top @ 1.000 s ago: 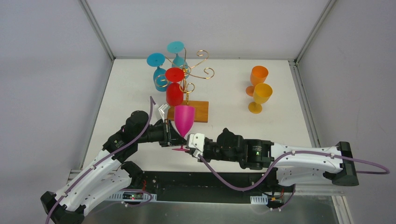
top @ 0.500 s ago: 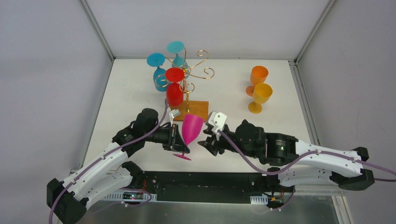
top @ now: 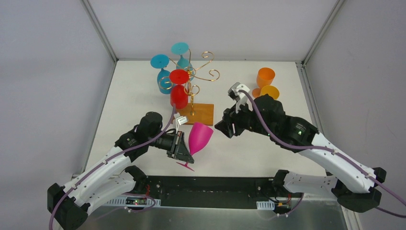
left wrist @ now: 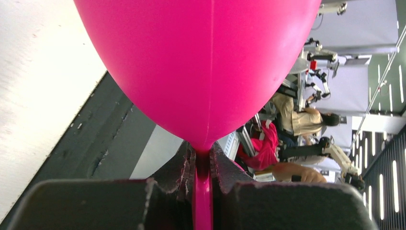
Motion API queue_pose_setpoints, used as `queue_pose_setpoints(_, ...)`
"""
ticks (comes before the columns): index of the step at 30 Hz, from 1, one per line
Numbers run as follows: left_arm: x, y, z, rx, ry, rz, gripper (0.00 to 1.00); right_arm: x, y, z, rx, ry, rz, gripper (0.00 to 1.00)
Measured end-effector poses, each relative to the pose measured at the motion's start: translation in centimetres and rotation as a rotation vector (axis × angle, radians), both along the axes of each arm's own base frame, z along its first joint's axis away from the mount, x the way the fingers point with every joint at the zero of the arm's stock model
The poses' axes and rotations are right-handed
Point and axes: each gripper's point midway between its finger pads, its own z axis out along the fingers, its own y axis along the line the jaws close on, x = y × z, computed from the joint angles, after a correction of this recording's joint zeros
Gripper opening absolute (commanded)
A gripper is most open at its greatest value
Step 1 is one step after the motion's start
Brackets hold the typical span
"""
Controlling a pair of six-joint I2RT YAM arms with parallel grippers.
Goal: Take the wine glass off the wine glass rack
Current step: Place the wine glass at the center of the board.
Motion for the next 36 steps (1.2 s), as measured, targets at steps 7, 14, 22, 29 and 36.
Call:
queue_pose_setpoints(7,-2.7,-0.2,0.6,-0.028,-0.011,-0.116,0.00,-0.5,0.3,-0.5,0.071,0.208,0.074,0.52)
queue_pose_setpoints(14,-4.3,-0.4,0.5,-0.031,-0.025,-0.190,0.00,-2.4,1.5,-0.7,0.117,0.370,0.202,0.50)
queue_pose_setpoints(22,-4.7,-0.4,1.3,-0.052,-0.055,-0.209,0.00,-4.2,2.2,-1.2,0.135,0.463,0.300,0.49)
queue_pose_setpoints(29,-4.8,-0.3,1.8,-0.068,-0.082,-0.212,0.00,-5.6,2.3,-1.7,0.145,0.524,0.370,0.49)
queue_pose_setpoints(36,-5.0,-0.3,2.2,-0.078,-0.098,-0.219,0.00,-6.8,2.6,-2.2,0.163,0.575,0.441,0.45)
